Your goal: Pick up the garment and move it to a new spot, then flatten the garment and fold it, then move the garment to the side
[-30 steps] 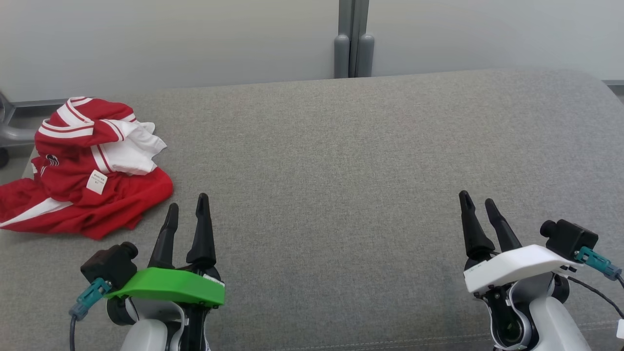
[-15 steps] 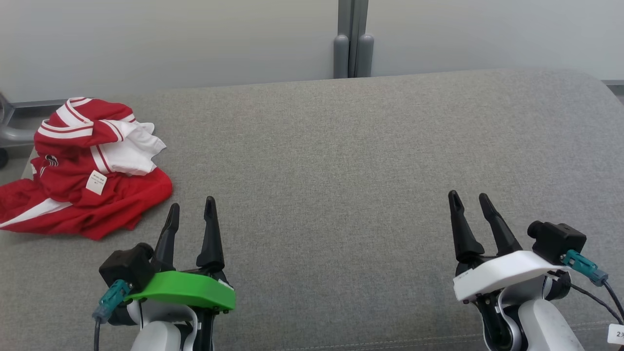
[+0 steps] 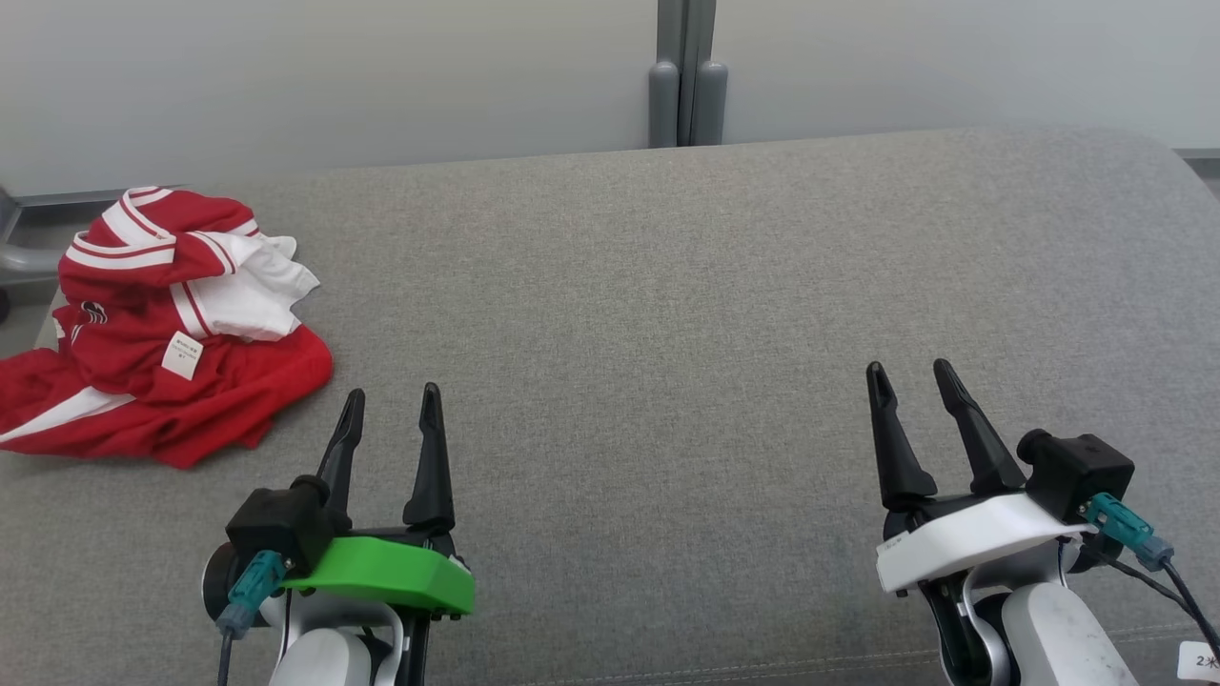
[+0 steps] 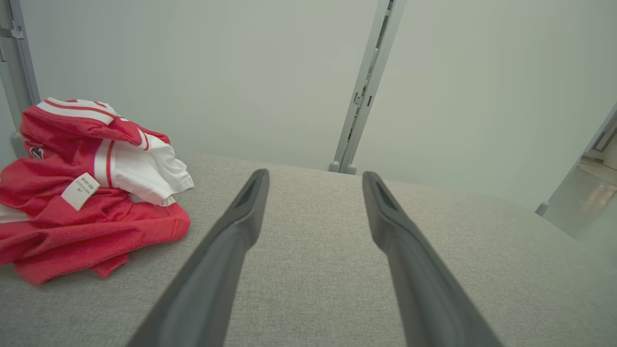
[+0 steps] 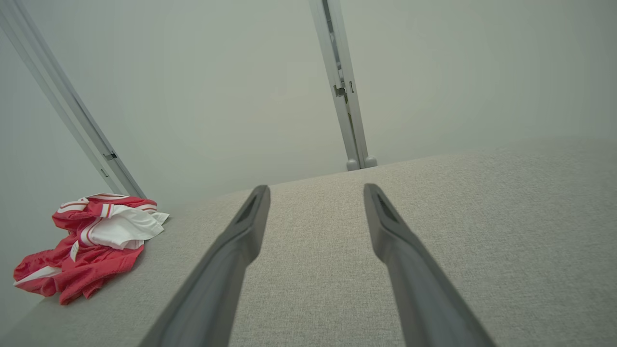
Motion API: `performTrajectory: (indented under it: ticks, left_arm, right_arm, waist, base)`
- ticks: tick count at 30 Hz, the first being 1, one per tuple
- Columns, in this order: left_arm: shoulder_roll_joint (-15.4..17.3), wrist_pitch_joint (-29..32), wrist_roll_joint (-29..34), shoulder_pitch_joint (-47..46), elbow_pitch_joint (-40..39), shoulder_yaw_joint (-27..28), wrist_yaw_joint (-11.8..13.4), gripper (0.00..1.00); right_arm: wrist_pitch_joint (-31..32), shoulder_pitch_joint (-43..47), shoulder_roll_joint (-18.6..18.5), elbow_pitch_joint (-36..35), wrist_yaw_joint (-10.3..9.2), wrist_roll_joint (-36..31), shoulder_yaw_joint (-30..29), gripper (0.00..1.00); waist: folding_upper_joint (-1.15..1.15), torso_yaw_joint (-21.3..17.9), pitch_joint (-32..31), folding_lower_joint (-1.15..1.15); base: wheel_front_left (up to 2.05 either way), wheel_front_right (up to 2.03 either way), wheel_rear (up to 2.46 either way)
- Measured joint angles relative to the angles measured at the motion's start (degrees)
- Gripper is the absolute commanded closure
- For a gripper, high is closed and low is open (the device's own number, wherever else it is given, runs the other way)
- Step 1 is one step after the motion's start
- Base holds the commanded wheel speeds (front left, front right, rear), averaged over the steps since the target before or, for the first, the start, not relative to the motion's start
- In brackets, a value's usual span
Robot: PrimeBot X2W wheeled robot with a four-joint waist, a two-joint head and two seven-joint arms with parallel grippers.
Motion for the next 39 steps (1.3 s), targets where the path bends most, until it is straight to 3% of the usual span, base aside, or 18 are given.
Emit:
performTrajectory:
  ticks: [32, 39]
  left_arm:
    - [0.05, -2.66, 12.66, 0.23, -2.33, -1.47, 2.02, 0.0]
    - [0.07, -2.68, 13.04, 0.23, -2.38, -1.01, 2.02, 0.0]
  right_arm:
    - [-4.41, 1.85, -0.19, -2.4, 0.0, -10.06, 0.36, 0.0]
    - [-4.43, 1.92, -0.19, -2.27, 0.0, -10.27, 0.75, 0.0]
  waist:
    - [0.0, -0.01, 0.91, 0.0]
    - [0.0, 0.07, 1.06, 0.0]
  base:
    - [0.0, 0.0, 0.0]
    - [0.0, 0.0, 0.0]
